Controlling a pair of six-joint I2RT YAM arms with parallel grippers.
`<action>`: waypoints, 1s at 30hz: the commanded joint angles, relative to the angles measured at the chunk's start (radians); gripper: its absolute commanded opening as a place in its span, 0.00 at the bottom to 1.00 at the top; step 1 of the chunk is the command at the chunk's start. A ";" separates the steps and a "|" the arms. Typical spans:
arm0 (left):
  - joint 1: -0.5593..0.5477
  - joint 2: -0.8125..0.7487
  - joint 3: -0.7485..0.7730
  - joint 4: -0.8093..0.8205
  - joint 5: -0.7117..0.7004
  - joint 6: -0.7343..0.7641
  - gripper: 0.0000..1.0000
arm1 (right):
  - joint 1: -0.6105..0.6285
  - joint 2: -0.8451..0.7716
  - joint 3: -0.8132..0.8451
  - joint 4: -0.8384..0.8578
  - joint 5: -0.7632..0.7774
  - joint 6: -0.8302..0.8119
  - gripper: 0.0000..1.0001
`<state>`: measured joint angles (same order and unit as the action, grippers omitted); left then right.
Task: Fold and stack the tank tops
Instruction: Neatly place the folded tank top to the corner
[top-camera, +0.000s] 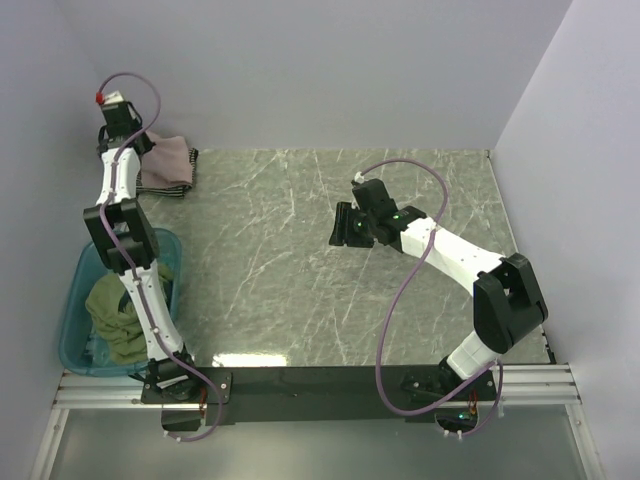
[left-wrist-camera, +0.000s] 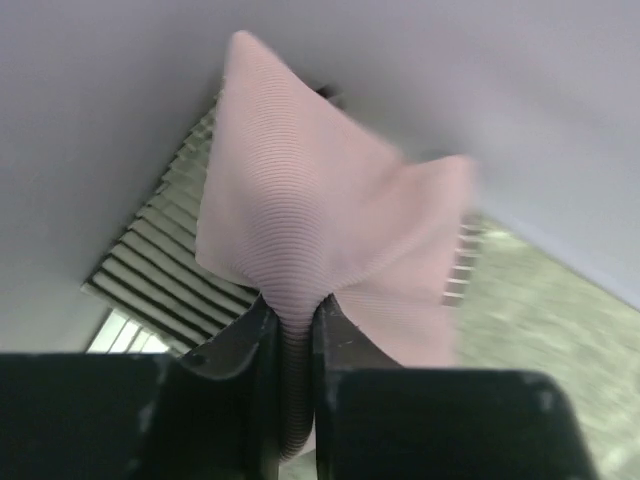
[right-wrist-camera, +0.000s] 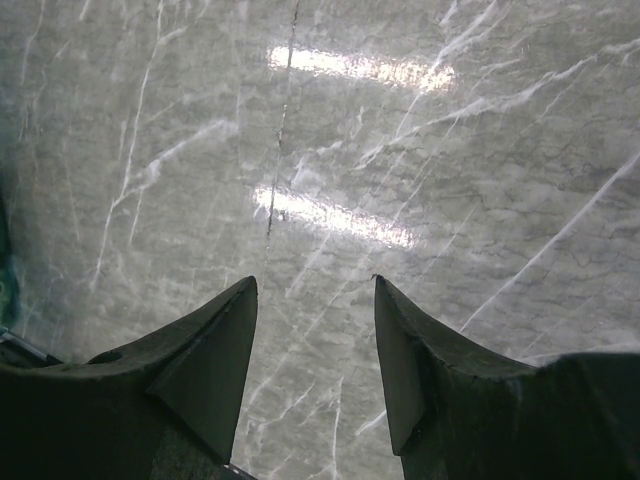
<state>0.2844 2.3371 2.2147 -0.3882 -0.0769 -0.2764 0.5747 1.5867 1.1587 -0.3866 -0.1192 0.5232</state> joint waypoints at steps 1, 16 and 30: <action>0.062 0.045 -0.045 0.061 -0.027 -0.075 0.16 | 0.011 0.013 0.033 0.008 -0.005 0.000 0.57; 0.076 -0.071 -0.112 0.058 -0.144 -0.187 0.80 | 0.017 -0.008 0.006 0.041 -0.020 0.004 0.57; -0.030 -0.117 -0.059 -0.090 -0.359 -0.267 0.61 | 0.017 -0.025 -0.027 0.104 -0.053 0.000 0.57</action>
<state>0.2684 2.2066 2.1300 -0.4053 -0.3374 -0.4915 0.5850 1.6012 1.1378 -0.3264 -0.1543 0.5274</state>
